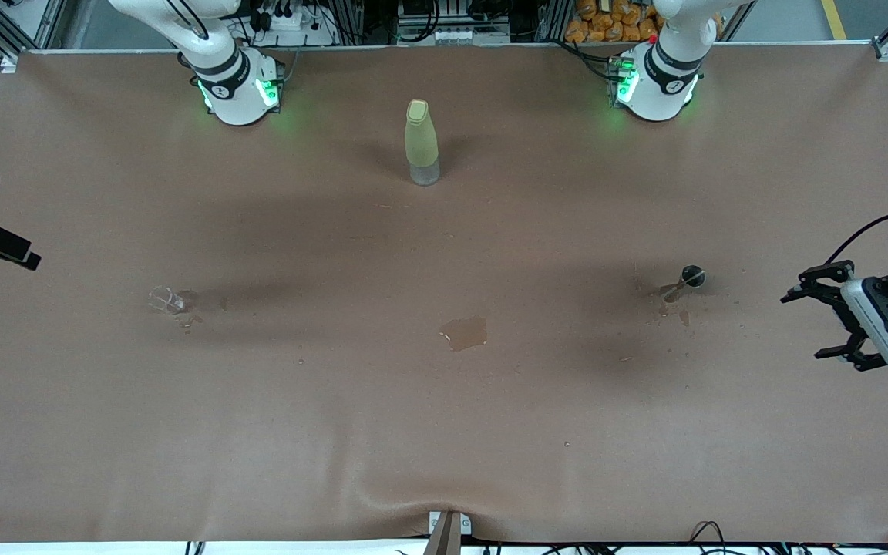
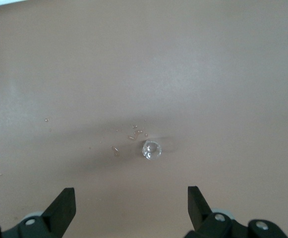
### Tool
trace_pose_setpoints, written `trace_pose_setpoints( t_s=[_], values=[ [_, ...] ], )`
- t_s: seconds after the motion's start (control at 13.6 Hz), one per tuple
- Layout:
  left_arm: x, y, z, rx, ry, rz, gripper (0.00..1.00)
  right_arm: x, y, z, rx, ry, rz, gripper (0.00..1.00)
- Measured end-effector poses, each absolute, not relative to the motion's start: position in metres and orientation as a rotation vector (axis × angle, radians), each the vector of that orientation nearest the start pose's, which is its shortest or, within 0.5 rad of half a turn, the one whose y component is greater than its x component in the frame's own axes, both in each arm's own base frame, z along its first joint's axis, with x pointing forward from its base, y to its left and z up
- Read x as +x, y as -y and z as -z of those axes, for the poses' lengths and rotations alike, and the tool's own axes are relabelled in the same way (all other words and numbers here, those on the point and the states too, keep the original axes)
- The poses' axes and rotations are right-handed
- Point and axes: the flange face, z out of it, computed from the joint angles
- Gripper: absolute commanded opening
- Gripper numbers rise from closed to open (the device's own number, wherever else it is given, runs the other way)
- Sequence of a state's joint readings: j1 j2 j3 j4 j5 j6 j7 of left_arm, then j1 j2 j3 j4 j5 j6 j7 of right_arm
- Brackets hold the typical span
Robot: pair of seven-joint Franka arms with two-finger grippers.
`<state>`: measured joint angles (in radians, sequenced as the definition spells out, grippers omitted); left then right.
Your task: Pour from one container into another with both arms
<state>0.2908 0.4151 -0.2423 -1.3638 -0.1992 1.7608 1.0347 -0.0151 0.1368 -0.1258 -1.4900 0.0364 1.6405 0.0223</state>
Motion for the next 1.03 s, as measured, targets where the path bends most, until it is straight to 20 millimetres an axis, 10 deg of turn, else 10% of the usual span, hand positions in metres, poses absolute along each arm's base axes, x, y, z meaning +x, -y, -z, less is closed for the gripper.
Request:
trace_pose_setpoints(
  t_s=[1.03],
  values=[
    [0.667, 0.007, -0.546, -3.211, 0.001, 0.134, 1.0, 0.596, 0.073, -0.58, -3.111, -0.247, -0.059, 1.0]
  ],
)
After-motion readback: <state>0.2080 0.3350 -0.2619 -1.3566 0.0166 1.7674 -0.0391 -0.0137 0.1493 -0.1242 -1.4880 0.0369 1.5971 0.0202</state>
